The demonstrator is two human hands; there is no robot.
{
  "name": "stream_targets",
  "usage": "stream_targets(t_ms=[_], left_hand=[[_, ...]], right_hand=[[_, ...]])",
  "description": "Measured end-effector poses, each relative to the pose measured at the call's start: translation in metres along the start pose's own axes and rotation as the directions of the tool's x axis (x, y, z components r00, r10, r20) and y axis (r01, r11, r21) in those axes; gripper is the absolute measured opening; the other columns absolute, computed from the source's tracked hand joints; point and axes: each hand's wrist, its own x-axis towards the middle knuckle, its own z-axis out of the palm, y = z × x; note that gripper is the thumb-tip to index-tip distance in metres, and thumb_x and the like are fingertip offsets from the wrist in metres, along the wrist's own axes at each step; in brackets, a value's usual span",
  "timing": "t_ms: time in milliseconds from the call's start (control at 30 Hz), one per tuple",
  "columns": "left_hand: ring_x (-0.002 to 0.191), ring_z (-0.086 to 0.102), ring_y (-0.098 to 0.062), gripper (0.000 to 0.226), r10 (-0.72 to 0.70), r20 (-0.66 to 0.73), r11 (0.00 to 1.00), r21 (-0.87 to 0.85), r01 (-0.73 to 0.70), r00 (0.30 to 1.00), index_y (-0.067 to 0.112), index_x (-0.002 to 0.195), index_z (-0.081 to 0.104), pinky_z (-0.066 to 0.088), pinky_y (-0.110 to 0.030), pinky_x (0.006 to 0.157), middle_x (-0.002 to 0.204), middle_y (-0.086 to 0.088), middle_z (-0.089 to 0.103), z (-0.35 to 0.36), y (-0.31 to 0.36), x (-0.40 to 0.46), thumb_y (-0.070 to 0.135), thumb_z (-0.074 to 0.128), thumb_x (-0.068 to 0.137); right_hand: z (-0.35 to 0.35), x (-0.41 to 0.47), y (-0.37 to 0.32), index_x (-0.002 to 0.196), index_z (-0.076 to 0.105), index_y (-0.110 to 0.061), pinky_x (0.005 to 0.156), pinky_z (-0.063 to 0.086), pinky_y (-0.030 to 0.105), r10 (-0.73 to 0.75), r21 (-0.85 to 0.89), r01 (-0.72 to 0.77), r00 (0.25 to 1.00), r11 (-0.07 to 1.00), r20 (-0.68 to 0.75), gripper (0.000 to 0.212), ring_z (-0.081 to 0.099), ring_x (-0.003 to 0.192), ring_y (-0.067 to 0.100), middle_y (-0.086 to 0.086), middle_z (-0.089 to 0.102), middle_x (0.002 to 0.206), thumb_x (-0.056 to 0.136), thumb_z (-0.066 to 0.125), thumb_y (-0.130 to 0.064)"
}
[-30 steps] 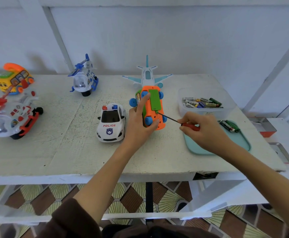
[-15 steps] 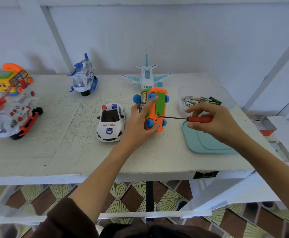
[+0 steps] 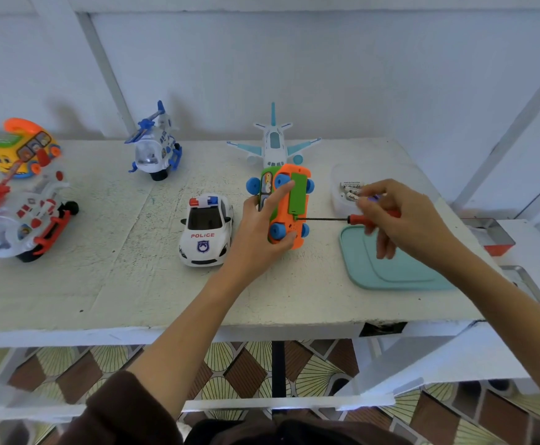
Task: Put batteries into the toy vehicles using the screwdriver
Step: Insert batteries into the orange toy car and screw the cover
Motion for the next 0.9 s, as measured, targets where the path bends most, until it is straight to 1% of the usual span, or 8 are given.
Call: stream_targets(t_ms=[167, 300, 400, 500, 567, 667, 800, 900], left_hand=[[0.108, 0.040, -0.010, 0.071, -0.023, 0.009, 1.000, -0.003, 0.023, 1.000, 0.055, 0.129, 0.020, 0.036, -0.021, 0.093, 0.134, -0.006, 0.029, -0.001, 0.003, 0.001, 0.018, 0.065, 0.089], [0.107, 0.038, -0.010, 0.068, -0.037, -0.014, 0.999, -0.013, 0.036, 0.999, 0.048, 0.132, 0.023, 0.032, -0.007, 0.085, 0.131, -0.005, 0.029, 0.000, 0.002, 0.001, 0.016, 0.065, 0.089], [0.107, 0.038, -0.010, 0.068, -0.051, -0.017, 0.999, -0.010, 0.051, 0.999, 0.051, 0.129, 0.022, 0.028, -0.002, 0.081, 0.132, -0.005, 0.030, 0.000, 0.002, 0.002, 0.017, 0.065, 0.090], [0.103, 0.040, -0.005, 0.068, -0.055, -0.030, 0.998, -0.024, 0.055, 0.998, 0.054, 0.126, 0.022, 0.030, 0.004, 0.074, 0.134, -0.006, 0.031, -0.001, 0.003, 0.003, 0.017, 0.065, 0.090], [0.100, 0.040, 0.006, 0.067, -0.059, -0.050, 0.997, -0.048, 0.056, 0.997, 0.052, 0.126, 0.023, 0.033, 0.008, 0.071, 0.134, -0.006, 0.031, -0.001, 0.003, 0.003, 0.016, 0.065, 0.089], [0.099, 0.036, 0.016, 0.069, -0.058, -0.058, 0.996, -0.072, 0.053, 0.997, 0.049, 0.129, 0.023, 0.032, 0.010, 0.072, 0.134, -0.007, 0.031, 0.000, 0.006, 0.004, 0.014, 0.066, 0.089], [0.108, 0.047, 0.005, 0.072, -0.079, -0.064, 0.979, -0.195, 0.065, 0.995, 0.050, 0.133, 0.023, 0.047, -0.007, 0.083, 0.134, -0.003, 0.036, 0.002, 0.010, 0.006, 0.018, 0.068, 0.086], [0.112, 0.056, -0.002, 0.071, -0.099, -0.084, 0.939, -0.339, 0.065, 0.991, 0.041, 0.138, 0.027, 0.055, -0.036, 0.091, 0.127, 0.028, 0.045, 0.002, 0.010, 0.008, 0.019, 0.064, 0.082]], right_hand=[[-0.004, 0.001, -0.003, 0.099, 0.061, -0.014, 0.047, 0.045, 0.017, -0.093, 0.052, 0.095, 0.995, 0.994, -0.048, 0.024, 0.057, 0.053, 0.014, 0.005, 0.059, 0.073, 0.077, 0.071, -0.008], [-0.003, 0.000, -0.003, 0.109, 0.057, -0.017, 0.063, 0.055, 0.025, -0.115, -0.011, 0.116, 0.993, 0.993, 0.011, 0.037, 0.064, 0.072, 0.015, 0.002, 0.060, 0.089, 0.077, 0.071, -0.008], [-0.001, 0.003, -0.002, 0.106, 0.057, -0.009, 0.046, 0.052, 0.027, -0.037, -0.002, 0.037, 0.999, 0.999, 0.006, 0.024, 0.063, 0.048, 0.023, 0.007, 0.065, 0.069, 0.090, 0.054, -0.027], [-0.003, 0.003, -0.001, 0.099, 0.061, -0.008, 0.046, 0.050, 0.023, -0.074, 0.025, 0.075, 0.997, 0.997, -0.024, 0.015, 0.062, 0.047, 0.021, 0.009, 0.063, 0.067, 0.085, 0.063, -0.013], [-0.005, 0.002, 0.000, 0.099, 0.061, -0.010, 0.053, 0.052, 0.021, -0.118, 0.025, 0.118, 0.993, 0.993, 0.009, 0.026, 0.062, 0.057, 0.017, 0.007, 0.062, 0.076, 0.077, 0.070, 0.000], [-0.005, 0.003, 0.003, 0.101, 0.062, -0.016, 0.059, 0.050, 0.014, -0.184, -0.173, 0.198, 0.978, 0.965, 0.095, 0.040, 0.057, 0.067, 0.007, -0.006, 0.058, 0.082, 0.071, 0.068, 0.009], [-0.002, 0.002, 0.008, 0.101, 0.069, -0.014, 0.069, 0.039, 0.000, -0.279, -0.332, 0.318, 0.947, 0.888, 0.163, 0.032, 0.057, 0.077, -0.008, -0.016, 0.059, 0.084, 0.074, 0.069, 0.004], [0.001, -0.001, 0.008, 0.098, 0.070, -0.013, 0.068, 0.041, 0.004, -0.268, -0.321, 0.279, 0.960, 0.905, 0.076, 0.018, 0.059, 0.075, 0.003, -0.008, 0.063, 0.080, 0.080, 0.068, -0.010]])
